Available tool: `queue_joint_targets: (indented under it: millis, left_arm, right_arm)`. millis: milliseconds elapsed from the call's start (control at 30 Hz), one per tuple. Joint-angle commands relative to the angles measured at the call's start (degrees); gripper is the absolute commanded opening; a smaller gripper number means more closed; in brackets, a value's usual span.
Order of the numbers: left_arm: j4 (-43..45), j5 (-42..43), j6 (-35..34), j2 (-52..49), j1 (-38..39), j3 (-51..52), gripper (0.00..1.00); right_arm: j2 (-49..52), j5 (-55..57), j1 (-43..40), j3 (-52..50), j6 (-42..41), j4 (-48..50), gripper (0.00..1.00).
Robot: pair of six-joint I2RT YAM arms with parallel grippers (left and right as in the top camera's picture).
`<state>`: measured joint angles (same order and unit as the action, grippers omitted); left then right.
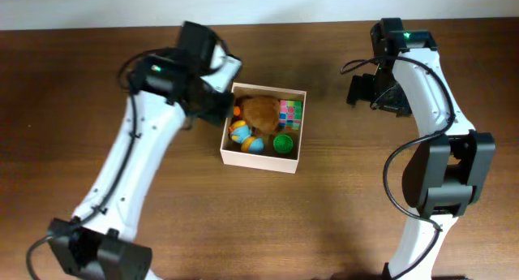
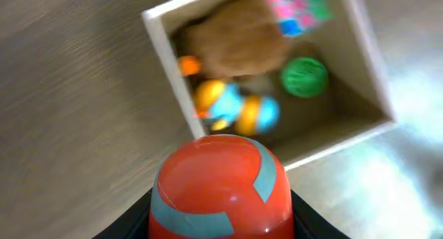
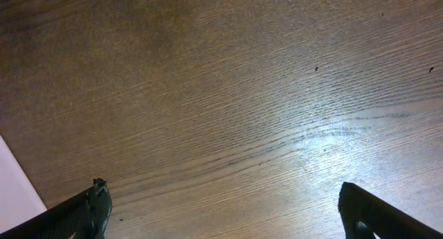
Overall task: Pack container
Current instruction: 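Lift the red ball and carry it over the box, then lower the red ball into the box and open the left gripper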
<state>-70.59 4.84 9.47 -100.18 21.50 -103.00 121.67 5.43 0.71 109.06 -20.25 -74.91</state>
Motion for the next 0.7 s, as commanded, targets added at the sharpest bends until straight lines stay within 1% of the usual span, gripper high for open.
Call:
queue_joint_targets:
  millis: [0, 133, 200, 500, 667]
  left_arm:
    - [-0.15, 3.17, 7.15, -0.02, 4.37, -0.48, 0.32]
    - [1.36, 4.22, 11.93, -0.22, 8.98, 0.46, 0.33]
    - [2.89, 4.20, 12.81, -0.22, 10.16, 1.57, 0.32]
    - [12.00, 4.44, 12.92, -2.67, 10.71, 10.88, 0.32]
    - [13.77, 4.44, 12.92, -6.19, 10.71, 11.85, 0.33]
  right_arm:
    - [-1.31, -0.11, -0.42, 0.04, 0.50, 0.00, 0.99]
    - [-1.31, -0.11, -0.42, 0.04, 0.50, 0.00, 0.99]
    - [-1.31, -0.11, -0.42, 0.04, 0.50, 0.00, 0.99]
    - [-1.31, -0.11, -0.39, 0.04, 0.50, 0.00, 0.99]
    - [-1.31, -0.11, -0.42, 0.04, 0.50, 0.00, 0.99]
